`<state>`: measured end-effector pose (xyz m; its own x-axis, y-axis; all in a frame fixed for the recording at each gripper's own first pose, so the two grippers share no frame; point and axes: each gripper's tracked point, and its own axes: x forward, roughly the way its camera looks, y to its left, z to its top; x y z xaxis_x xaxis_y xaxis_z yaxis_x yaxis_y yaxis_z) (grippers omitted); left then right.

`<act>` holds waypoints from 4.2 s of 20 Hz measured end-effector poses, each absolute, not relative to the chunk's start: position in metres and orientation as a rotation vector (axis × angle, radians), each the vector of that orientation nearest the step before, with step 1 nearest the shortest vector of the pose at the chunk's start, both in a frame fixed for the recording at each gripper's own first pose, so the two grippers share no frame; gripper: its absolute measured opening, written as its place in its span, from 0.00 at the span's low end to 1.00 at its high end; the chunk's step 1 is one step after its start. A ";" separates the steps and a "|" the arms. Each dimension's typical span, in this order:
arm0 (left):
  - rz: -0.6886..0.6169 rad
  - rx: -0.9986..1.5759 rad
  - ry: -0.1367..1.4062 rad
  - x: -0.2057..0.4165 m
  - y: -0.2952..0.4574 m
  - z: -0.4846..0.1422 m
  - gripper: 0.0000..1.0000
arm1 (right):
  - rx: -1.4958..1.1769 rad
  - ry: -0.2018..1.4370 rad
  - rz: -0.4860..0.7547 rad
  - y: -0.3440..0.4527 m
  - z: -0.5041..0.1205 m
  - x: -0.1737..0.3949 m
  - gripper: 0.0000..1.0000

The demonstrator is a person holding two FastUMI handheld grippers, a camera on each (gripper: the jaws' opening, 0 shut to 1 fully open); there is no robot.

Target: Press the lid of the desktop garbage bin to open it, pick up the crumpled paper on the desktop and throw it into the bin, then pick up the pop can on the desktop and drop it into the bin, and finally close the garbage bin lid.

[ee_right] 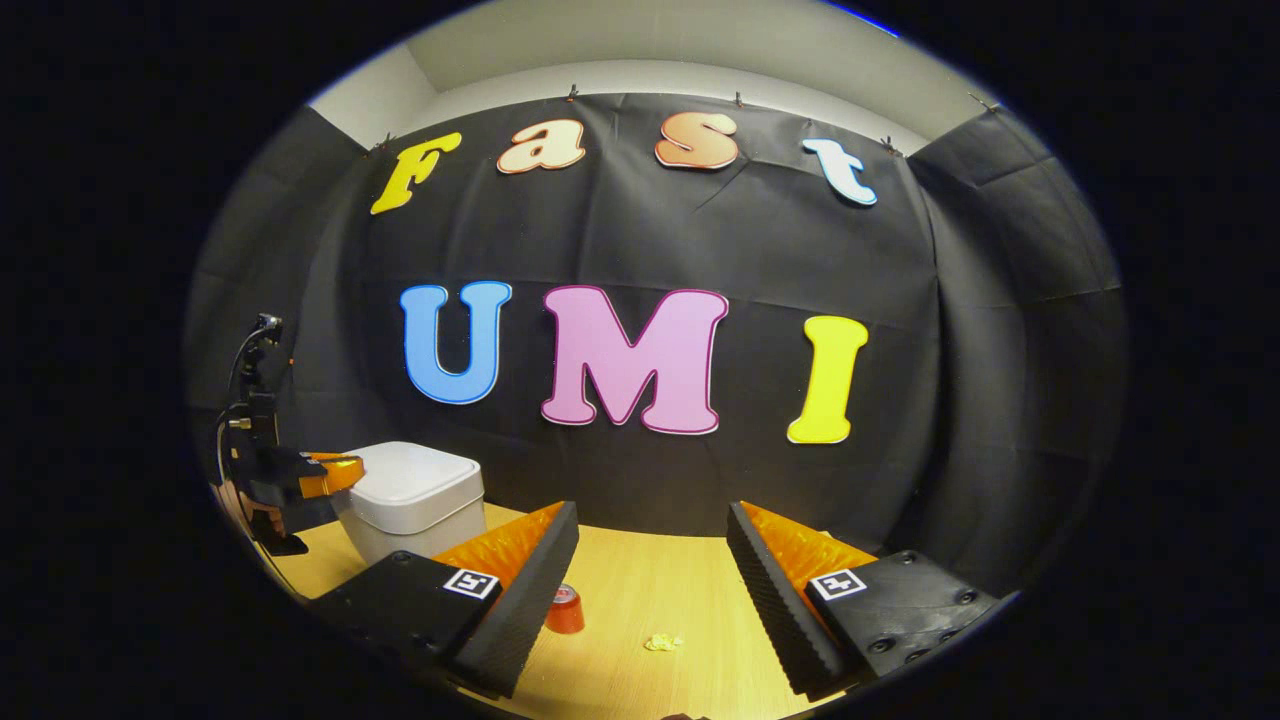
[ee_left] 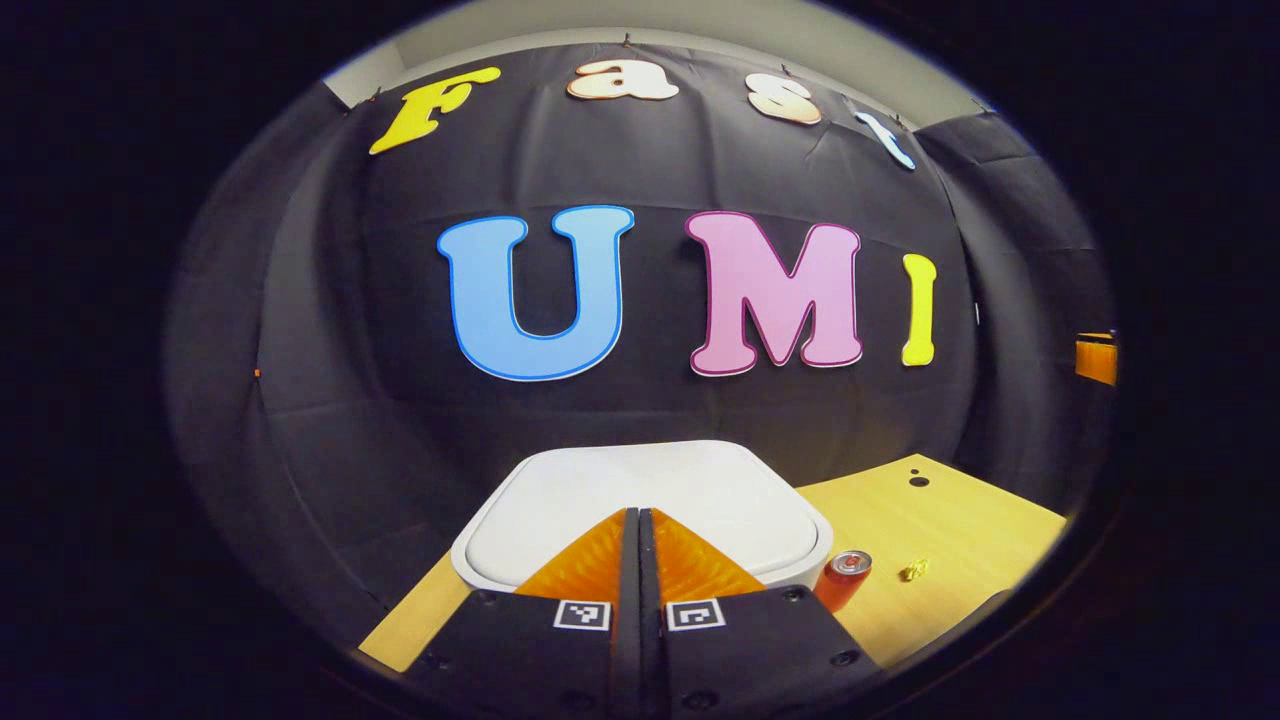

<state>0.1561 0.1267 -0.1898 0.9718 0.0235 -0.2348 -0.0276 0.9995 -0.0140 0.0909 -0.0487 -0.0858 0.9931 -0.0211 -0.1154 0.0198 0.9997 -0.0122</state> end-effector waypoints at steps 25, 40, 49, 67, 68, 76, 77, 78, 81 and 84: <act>-0.082 -0.234 0.123 0.035 0.020 -0.054 0.13 | -0.111 0.173 -0.100 -0.023 -0.079 0.058 0.96; -0.109 -0.068 0.116 0.035 -0.009 -0.052 0.94 | -0.057 0.410 -0.051 -0.041 -0.160 0.097 0.96; -0.074 -0.042 0.217 0.037 -0.019 -0.081 0.94 | -0.027 0.778 0.006 -0.057 -0.307 0.150 0.97; 0.071 -0.016 0.388 0.047 -0.014 -0.124 0.95 | 0.009 1.187 -0.036 -0.081 -0.487 0.162 0.98; 0.068 -0.019 0.391 0.048 -0.017 -0.126 0.95 | 0.003 1.189 -0.036 -0.081 -0.488 0.162 0.97; 0.082 -0.037 0.432 0.045 -0.017 -0.138 0.95 | 0.003 1.204 -0.015 -0.073 -0.492 0.160 0.60; 0.083 -0.035 0.433 0.045 -0.017 -0.139 0.95 | 0.011 1.210 -0.013 -0.072 -0.492 0.159 0.60; 0.083 -0.033 0.434 0.044 -0.016 -0.139 0.95 | 0.022 1.210 -0.008 -0.071 -0.491 0.159 0.59; 0.079 -0.027 0.431 0.042 -0.017 -0.138 0.95 | 0.002 1.211 0.015 -0.075 -0.491 0.158 0.45; 0.071 -0.024 0.429 0.038 -0.017 -0.140 0.95 | 0.024 1.181 0.033 -0.072 -0.474 0.160 0.45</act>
<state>0.0381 -0.0167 -0.1401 0.9071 0.0640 -0.4160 -0.0743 0.9972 -0.0086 0.1603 -0.0719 -0.4738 0.3797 0.0386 -0.9243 -0.0130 0.9993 0.0364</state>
